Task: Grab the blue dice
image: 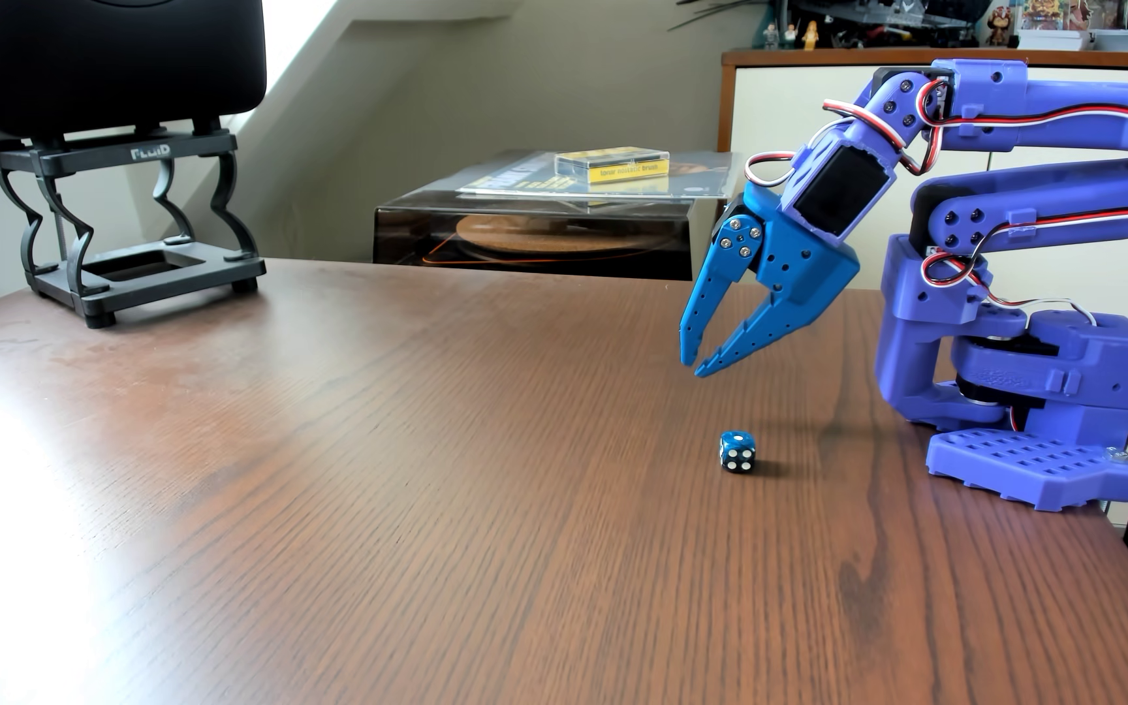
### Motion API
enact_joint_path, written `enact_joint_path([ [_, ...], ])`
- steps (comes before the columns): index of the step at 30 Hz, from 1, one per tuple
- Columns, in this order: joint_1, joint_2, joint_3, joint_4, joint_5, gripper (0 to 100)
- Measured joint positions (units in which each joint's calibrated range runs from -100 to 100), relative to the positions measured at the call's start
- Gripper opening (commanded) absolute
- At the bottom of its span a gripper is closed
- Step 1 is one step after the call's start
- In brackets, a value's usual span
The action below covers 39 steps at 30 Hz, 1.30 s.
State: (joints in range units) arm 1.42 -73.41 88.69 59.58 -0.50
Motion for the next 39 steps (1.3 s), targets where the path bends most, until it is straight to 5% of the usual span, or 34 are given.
enact_joint_path([
  [39, -2.1, 0.0, 0.0, 0.0, 0.0, 2],
])
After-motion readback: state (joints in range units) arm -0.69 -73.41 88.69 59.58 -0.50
